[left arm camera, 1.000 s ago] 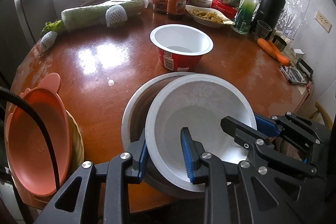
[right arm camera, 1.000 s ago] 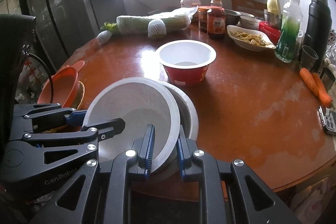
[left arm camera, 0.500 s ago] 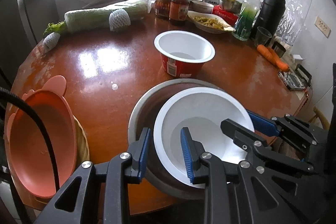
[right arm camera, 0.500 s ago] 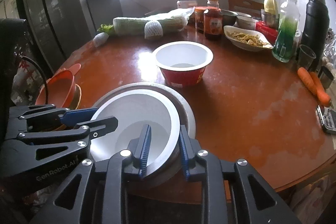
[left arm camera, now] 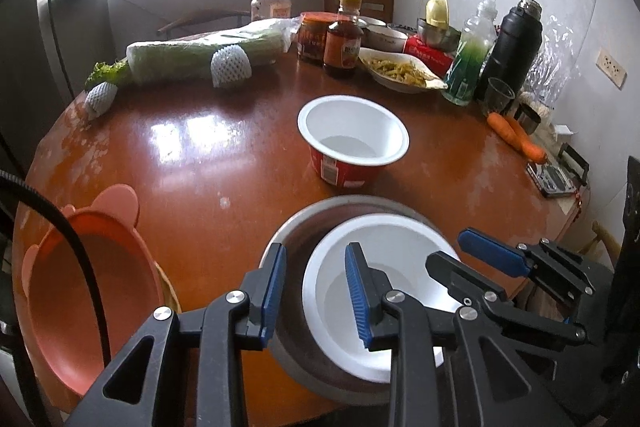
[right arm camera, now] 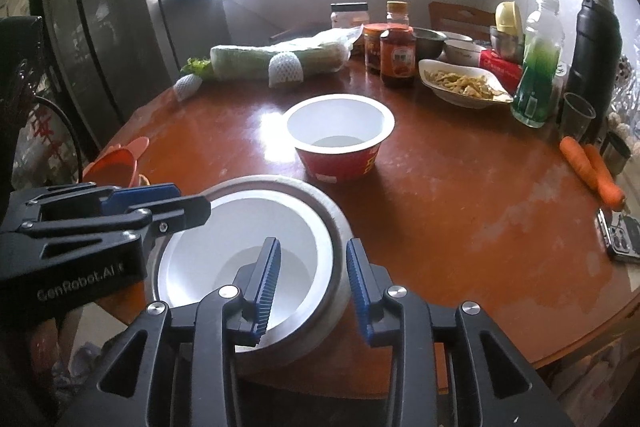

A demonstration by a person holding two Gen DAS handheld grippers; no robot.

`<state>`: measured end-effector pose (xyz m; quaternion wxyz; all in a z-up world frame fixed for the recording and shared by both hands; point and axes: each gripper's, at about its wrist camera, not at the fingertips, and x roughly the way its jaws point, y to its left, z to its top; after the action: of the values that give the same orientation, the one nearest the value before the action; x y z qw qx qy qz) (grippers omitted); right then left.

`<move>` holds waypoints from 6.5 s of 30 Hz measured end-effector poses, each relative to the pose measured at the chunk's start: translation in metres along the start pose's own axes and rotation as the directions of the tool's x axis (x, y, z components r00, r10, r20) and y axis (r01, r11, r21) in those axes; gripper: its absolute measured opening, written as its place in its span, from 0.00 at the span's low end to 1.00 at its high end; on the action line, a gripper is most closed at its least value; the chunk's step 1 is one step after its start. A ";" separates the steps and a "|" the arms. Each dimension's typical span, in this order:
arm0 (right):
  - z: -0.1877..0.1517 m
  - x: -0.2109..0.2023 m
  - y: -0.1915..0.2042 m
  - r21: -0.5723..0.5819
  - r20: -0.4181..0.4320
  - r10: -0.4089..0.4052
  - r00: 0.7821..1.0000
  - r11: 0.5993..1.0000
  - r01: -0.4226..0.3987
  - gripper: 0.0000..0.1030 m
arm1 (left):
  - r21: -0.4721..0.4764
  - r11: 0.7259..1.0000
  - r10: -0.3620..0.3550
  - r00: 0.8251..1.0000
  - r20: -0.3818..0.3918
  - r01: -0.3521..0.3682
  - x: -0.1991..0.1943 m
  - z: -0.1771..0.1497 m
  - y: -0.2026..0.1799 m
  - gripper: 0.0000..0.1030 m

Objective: Organize plates and bowls
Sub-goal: 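Move the right gripper to the red-based white bowl's rim, then grasp the red-based white bowl rim with the right gripper and lift, then lower the held bowl into the white bowl inside the steel bowl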

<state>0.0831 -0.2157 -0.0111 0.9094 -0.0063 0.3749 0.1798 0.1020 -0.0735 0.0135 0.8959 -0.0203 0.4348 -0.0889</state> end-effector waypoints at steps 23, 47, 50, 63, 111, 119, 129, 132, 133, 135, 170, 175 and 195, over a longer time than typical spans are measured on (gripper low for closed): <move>0.053 0.012 -0.047 0.051 0.061 -0.036 0.998 0.998 0.033 0.48 | -0.045 0.999 0.007 0.999 0.037 -0.005 0.033 0.064 -0.001 0.39; 0.094 0.086 -0.066 0.033 -0.069 0.001 0.998 0.999 0.001 0.48 | -0.115 0.991 0.054 0.996 -0.076 -0.063 0.095 0.094 0.013 0.39; 0.096 0.094 -0.066 0.031 -0.087 0.008 0.996 0.999 -0.005 0.48 | -0.116 0.991 0.058 0.994 -0.093 -0.068 0.103 0.095 0.013 0.39; 0.099 0.115 -0.068 0.024 -0.124 0.020 0.992 1.000 -0.017 0.47 | -0.115 0.991 0.053 0.991 -0.125 -0.068 0.119 0.097 0.015 0.39; 0.091 -0.002 0.006 -0.099 0.082 0.049 0.995 0.994 -0.041 0.22 | -0.104 0.995 0.024 0.993 0.115 -0.012 -0.006 0.064 0.011 0.30; 0.078 -0.019 0.015 -0.102 0.101 0.047 0.994 0.994 -0.037 0.22 | -0.087 0.996 0.024 0.990 0.137 -0.012 -0.025 0.048 0.008 0.30; 0.055 -0.037 0.020 -0.092 0.114 0.048 0.992 0.995 -0.038 0.22 | -0.061 0.998 0.014 0.989 0.150 -0.005 -0.044 0.028 -0.001 0.30; 0.049 -0.042 0.021 -0.093 0.118 0.047 0.992 0.995 -0.036 0.22 | -0.054 0.999 0.010 0.989 0.149 -0.002 -0.047 0.024 -0.003 0.30; 0.047 -0.044 0.021 -0.092 0.118 0.047 0.992 0.995 -0.036 0.22 | -0.051 0.999 0.008 0.990 0.144 0.000 -0.047 0.022 -0.004 0.30; 0.044 -0.045 0.020 -0.090 0.116 0.043 0.992 0.995 -0.033 0.22 | -0.042 0.999 0.005 0.991 0.137 0.000 -0.047 0.019 -0.006 0.30; 0.010 -0.019 0.011 -0.056 0.020 0.032 0.999 0.998 -0.031 0.22 | -0.010 1.000 0.009 1.000 -0.012 -0.009 -0.001 -0.009 -0.011 0.30; 0.009 -0.022 0.014 -0.067 0.021 0.034 0.999 0.997 -0.033 0.22 | -0.007 1.000 0.009 1.000 -0.023 -0.010 -0.004 -0.013 -0.010 0.30; 0.004 -0.011 0.017 -0.071 -0.017 0.012 1.000 0.997 -0.013 0.24 | 0.011 1.000 0.023 0.999 -0.046 -0.023 0.002 -0.016 -0.010 0.31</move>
<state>0.0729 -0.2031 0.0010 0.9044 -0.0378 0.3758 0.1984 0.0892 -0.0826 0.0032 0.8868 -0.0086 0.4549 -0.0811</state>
